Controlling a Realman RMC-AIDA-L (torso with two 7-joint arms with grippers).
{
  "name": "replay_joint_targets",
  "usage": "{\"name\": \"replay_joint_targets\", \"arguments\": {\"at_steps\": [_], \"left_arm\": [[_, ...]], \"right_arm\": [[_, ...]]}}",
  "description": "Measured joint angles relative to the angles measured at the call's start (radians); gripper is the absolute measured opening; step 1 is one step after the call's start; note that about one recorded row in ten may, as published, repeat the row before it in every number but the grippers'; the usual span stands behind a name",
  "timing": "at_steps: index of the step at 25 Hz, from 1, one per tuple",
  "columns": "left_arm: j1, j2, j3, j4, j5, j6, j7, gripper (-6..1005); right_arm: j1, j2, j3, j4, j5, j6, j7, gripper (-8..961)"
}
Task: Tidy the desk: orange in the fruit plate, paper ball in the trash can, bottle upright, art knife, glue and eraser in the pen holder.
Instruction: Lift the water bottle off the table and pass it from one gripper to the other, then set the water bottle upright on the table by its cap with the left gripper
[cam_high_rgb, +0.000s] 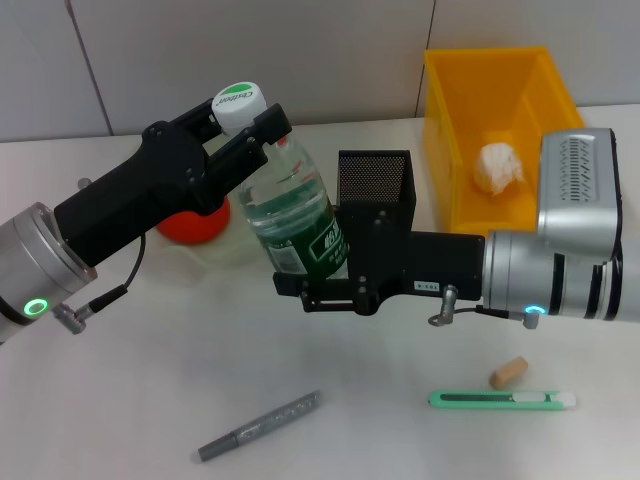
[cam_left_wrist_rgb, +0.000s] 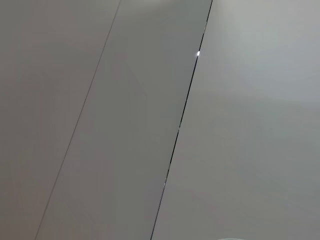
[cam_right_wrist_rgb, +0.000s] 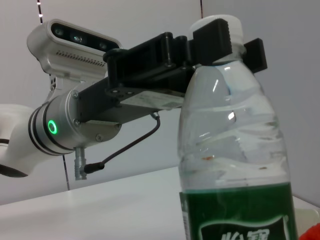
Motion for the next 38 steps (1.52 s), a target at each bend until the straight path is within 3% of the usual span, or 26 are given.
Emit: {"name": "replay_joint_targets", "arguments": {"at_steps": [38], "left_arm": [[0.007,-0.002,-0.005,-0.002,-0.005,-0.001,0.012,439]], "right_arm": [[-0.06,-0.003,-0.025,-0.036,-0.004,0.001,-0.013,774]]}}
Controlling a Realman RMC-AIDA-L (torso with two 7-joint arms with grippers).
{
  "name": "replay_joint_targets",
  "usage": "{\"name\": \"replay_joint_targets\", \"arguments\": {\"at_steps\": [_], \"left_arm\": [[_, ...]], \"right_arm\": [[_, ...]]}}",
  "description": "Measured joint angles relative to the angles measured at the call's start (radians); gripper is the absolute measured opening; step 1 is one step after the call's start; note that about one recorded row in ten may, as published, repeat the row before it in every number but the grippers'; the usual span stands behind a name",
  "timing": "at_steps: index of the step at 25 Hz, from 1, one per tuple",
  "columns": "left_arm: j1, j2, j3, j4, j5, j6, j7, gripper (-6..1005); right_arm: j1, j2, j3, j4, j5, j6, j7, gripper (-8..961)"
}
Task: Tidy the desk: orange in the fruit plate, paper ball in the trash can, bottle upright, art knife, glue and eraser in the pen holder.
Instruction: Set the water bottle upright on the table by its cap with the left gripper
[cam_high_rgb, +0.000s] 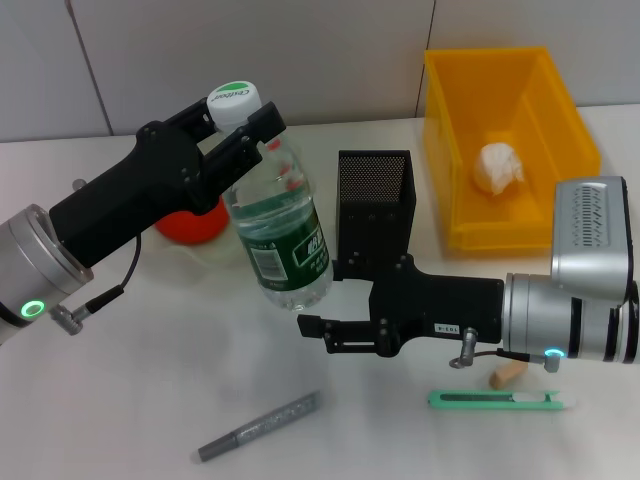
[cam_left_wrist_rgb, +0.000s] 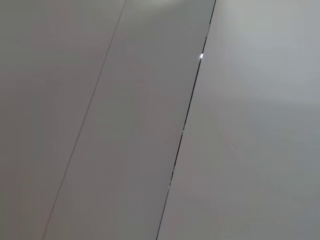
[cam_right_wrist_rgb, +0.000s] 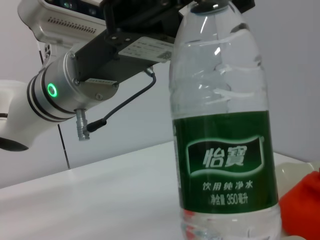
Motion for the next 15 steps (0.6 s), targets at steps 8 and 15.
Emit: {"name": "replay_joint_targets", "arguments": {"at_steps": [8,15], "left_arm": [[0.002,0.001,-0.002,-0.005,0.001,-0.001,0.014,439],[0.009,0.002,-0.001,-0.011,0.005,-0.011,0.049,439]], "right_arm": [[-0.039,0.0,0.005,0.02,0.001,-0.001,0.0,774],[-0.119,-0.003,0.011,0.096,0.002,-0.003,0.0,773]]}}
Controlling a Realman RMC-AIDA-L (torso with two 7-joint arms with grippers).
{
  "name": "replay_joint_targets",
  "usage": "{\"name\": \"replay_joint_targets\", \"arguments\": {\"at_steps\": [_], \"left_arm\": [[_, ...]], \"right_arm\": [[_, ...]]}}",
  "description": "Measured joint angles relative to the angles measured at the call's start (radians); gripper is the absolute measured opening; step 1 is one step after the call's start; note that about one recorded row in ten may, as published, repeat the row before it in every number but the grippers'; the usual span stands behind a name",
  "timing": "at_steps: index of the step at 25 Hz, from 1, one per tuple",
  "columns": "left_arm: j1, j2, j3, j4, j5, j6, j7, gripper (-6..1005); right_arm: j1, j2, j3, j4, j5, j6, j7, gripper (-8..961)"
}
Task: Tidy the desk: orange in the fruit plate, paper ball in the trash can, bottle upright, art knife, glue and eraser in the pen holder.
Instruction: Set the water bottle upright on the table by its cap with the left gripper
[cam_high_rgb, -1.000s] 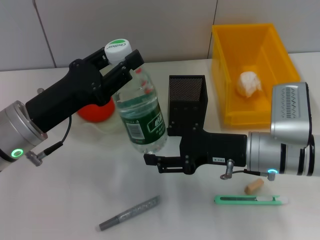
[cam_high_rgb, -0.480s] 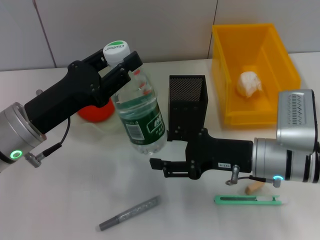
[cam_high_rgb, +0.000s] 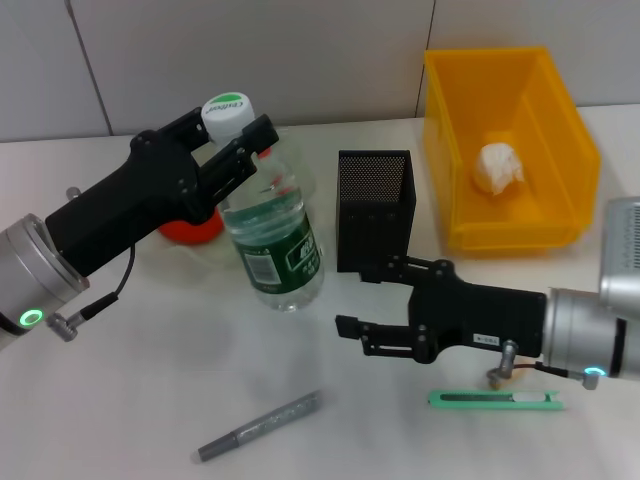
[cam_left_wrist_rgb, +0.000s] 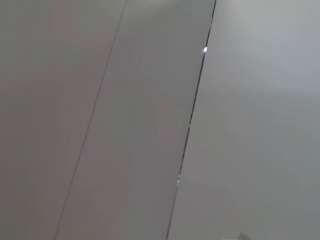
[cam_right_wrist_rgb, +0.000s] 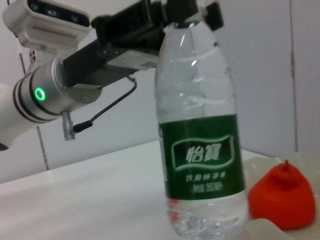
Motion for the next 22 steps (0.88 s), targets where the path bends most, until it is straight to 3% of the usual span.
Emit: {"name": "replay_joint_targets", "arguments": {"at_steps": [11,22], "left_arm": [[0.036,0.002,0.008,-0.031,0.009,-0.067,0.095,439],[0.083,0.006,0.016,-0.034,0.012,-0.064,0.162,439]], "right_arm": [[-0.058,-0.006,0.136,0.021,0.0,-0.045,0.0,773],[-0.066,-0.006,0.173,0.021,0.0,-0.063,0.0,773]]}}
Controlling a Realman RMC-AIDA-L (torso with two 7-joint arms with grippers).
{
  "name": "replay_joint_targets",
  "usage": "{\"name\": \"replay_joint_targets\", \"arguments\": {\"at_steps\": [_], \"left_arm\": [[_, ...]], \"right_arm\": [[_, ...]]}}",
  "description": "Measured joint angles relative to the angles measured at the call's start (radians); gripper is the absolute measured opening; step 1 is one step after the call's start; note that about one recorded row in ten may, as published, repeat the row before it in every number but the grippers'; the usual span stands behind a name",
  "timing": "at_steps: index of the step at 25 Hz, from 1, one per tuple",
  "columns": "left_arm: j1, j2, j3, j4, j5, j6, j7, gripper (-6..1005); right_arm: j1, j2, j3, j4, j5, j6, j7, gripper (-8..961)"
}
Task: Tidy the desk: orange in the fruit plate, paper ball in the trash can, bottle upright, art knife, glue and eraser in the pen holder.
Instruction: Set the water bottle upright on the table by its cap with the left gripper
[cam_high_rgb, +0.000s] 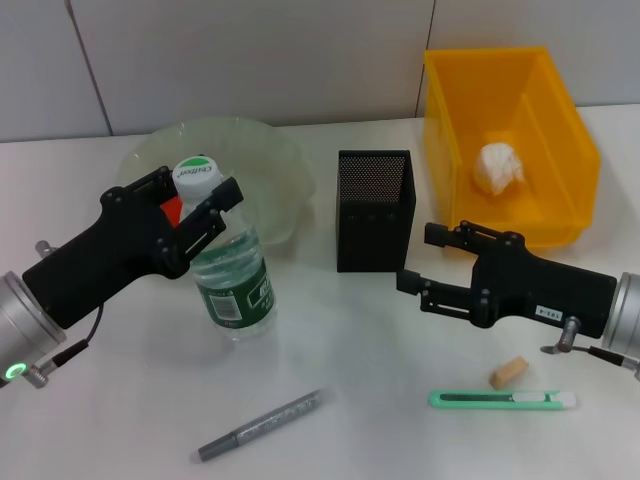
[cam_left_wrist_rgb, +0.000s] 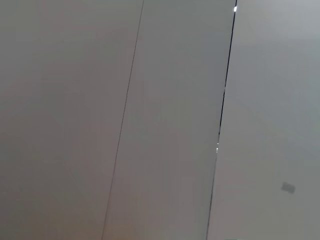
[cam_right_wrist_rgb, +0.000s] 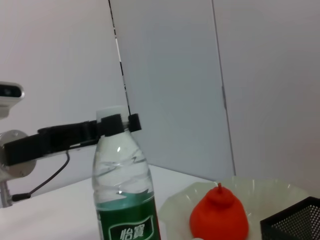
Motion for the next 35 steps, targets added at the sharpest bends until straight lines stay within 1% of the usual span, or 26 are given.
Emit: {"name": "replay_joint_targets", "arguments": {"at_steps": [7,16,21,35], "left_arm": [[0.021,0.001,-0.017,-0.01,0.0,-0.016,0.057,439],[0.045,0.007,-0.04,-0.013,0.0,-0.077,0.094,440],[0.048,0.008,-0.041,-0.013,0.0,-0.105,0.107,440],[0.047,0.003,-0.075,-0.015,0.0,-0.116,0.17,440]], "right_arm": [[0.002,0.0,0.007,-0.005,0.0,0.001,0.006,774],[0.005,0.001,0.017,-0.011,0.002,0.007,0.008,774],[0.019,0.003,0.022,-0.023,0.001,0.008,0.008,774],[0.039,0.003,0.022,-0.043,0.001,0.01,0.008,773]]}}
